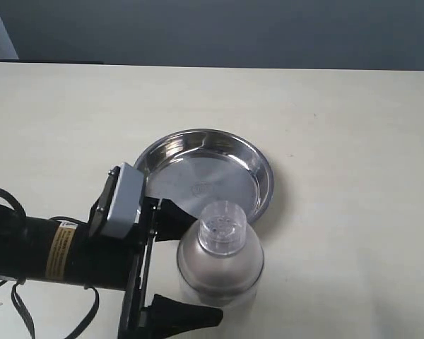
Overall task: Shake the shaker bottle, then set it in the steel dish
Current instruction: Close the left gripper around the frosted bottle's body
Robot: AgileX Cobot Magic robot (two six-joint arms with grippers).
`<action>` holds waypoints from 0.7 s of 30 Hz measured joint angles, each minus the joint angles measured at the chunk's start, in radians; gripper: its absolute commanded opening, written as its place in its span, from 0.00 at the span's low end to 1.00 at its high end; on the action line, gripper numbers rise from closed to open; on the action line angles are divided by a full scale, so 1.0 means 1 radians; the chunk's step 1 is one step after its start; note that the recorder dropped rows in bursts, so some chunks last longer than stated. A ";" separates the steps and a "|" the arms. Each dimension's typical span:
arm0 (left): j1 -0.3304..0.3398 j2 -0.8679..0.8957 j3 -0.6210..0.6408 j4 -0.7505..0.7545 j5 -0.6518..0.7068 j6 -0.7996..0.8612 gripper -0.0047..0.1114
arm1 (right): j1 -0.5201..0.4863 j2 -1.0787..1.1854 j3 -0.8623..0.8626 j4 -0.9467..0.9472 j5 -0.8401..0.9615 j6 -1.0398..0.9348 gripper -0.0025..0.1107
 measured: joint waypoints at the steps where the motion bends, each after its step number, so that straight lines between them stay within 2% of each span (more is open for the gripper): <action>1: -0.002 0.000 0.000 -0.005 0.000 0.000 0.83 | 0.000 0.000 0.000 0.000 0.000 0.000 0.02; 5: -0.014 0.000 0.000 -0.033 0.002 0.000 0.83 | 0.000 0.000 0.000 0.000 0.000 0.000 0.02; 10: -0.073 0.000 0.000 -0.077 0.002 0.012 0.83 | 0.000 0.000 0.000 0.000 0.000 0.000 0.02; 17: -0.086 0.006 0.000 -0.093 0.004 0.021 0.83 | 0.000 0.000 0.000 0.000 0.000 0.000 0.02; 21: -0.127 0.030 -0.019 -0.130 0.004 0.031 0.83 | 0.000 0.000 0.000 0.000 0.000 0.000 0.02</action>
